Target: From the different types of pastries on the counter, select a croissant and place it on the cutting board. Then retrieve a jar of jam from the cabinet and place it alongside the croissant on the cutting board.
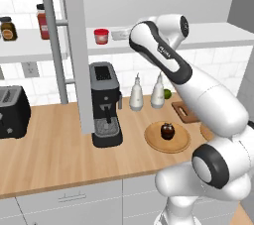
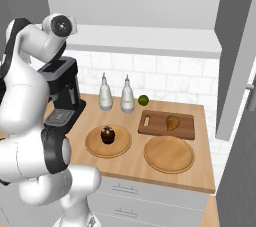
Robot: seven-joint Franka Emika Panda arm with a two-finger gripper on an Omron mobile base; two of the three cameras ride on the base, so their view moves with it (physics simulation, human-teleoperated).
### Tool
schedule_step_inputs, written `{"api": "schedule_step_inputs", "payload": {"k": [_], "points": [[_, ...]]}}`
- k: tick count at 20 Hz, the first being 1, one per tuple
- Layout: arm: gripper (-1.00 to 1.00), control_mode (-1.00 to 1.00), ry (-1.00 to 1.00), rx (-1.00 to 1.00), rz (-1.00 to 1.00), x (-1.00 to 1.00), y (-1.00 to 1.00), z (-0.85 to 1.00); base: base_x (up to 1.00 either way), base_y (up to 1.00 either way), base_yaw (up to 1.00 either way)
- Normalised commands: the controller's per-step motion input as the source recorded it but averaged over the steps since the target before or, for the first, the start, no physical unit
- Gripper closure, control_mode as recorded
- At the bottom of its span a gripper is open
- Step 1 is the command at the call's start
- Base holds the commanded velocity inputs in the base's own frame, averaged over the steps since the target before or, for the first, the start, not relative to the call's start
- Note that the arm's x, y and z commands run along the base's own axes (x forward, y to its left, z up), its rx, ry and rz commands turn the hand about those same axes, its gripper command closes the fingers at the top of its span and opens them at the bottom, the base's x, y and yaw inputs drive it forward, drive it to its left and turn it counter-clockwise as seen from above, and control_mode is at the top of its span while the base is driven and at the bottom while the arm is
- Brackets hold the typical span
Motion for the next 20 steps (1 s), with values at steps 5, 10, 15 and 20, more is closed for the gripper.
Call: {"api": "schedule_step_inputs", "payload": {"k": [5,10,15,20], "points": [[-1.00,-1.00,0.00,0.00,0.02,0.30,0.05,-0.02,0.00,0.00,0.00],[-1.00,-1.00,0.00,-0.05,0.00,0.06,0.37,-0.19,0.00,0.00,0.00],[-1.00,-1.00,0.00,-0.04,0.00,0.05,0.28,-0.09,0.00,0.00,0.00],[-1.00,-1.00,0.00,0.00,0.00,0.17,-0.03,0.00,0.00,0.00,0.00]]}}
